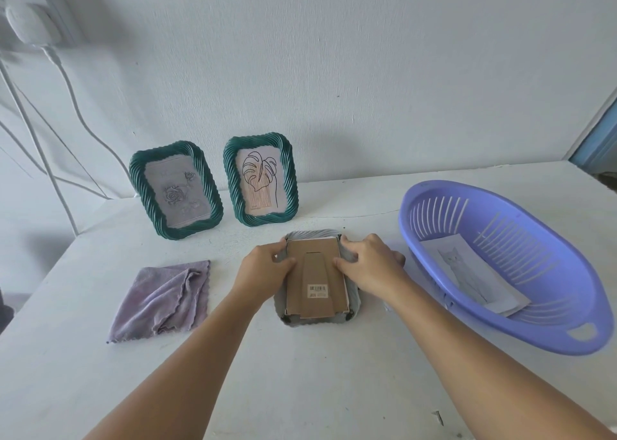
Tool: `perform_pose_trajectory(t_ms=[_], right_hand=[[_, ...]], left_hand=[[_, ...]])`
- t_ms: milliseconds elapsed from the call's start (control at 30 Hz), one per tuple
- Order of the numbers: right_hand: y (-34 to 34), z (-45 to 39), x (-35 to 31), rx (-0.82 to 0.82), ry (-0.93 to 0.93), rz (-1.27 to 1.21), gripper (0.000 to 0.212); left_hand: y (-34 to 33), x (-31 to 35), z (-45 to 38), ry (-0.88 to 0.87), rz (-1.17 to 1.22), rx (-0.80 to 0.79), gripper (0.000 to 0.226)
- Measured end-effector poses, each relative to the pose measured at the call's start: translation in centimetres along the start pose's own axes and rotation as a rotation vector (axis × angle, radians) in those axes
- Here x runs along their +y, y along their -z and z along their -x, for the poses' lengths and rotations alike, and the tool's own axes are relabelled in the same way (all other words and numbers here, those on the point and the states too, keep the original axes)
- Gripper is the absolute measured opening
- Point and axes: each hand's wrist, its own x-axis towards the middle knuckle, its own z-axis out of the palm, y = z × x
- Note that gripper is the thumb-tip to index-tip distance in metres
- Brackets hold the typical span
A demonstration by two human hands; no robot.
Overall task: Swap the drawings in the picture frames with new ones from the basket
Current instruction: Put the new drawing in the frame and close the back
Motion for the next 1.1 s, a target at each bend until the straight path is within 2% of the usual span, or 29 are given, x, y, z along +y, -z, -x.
perform_pose_trajectory(t_ms=[400, 700, 1100], right_hand=[[-0.04, -0.22, 0.10, 0.004, 0.006, -0.055, 0.055], [-0.11, -0.39, 0.24, 0.011, 0.007, -0.091, 0.054], [-0.10, -0.42, 0.21, 0.014, 0.009, -0.095, 0.055]], left_hand=[[-0.81, 0.44, 0.04, 0.053, 0.172, 0.102, 0.037], [-0.95, 0.30, -0.25, 0.095, 0.242, 0.141, 0.041], [-0.64, 0.32, -0.36, 0.110, 0.238, 0.109, 0.045]])
